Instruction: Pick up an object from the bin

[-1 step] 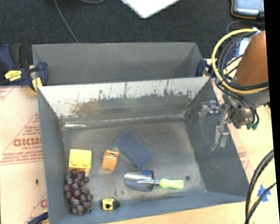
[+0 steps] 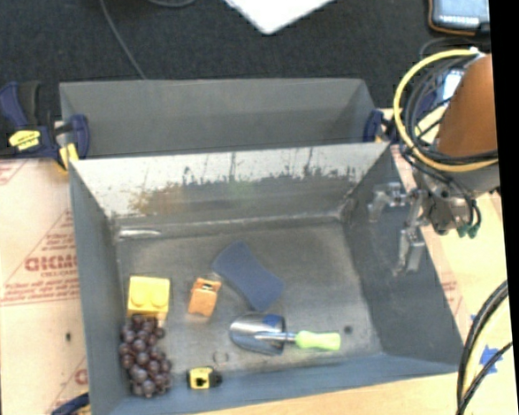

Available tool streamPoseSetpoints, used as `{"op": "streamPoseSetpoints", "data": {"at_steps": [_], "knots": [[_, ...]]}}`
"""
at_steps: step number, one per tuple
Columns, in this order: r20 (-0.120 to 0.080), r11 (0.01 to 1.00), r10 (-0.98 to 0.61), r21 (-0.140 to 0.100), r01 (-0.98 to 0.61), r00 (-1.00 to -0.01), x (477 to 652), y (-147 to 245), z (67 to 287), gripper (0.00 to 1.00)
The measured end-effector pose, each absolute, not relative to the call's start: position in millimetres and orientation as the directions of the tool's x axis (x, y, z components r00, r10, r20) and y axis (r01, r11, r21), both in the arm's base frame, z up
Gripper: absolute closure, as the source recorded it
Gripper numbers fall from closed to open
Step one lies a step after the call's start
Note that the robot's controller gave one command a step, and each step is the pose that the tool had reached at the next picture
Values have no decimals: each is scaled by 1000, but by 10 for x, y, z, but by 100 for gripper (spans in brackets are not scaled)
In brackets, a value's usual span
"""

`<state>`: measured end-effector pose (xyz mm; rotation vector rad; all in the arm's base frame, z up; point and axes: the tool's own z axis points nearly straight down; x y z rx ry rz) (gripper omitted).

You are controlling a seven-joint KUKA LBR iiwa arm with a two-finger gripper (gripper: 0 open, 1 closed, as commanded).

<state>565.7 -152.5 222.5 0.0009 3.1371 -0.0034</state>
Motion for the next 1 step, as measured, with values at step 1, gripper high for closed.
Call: {"op": "streamPoseSetpoints", "data": {"at_steps": [1], "knots": [[-7, 1000, -26, -3, -26, -1000, 5553, -1133, 1636, 0]]}}
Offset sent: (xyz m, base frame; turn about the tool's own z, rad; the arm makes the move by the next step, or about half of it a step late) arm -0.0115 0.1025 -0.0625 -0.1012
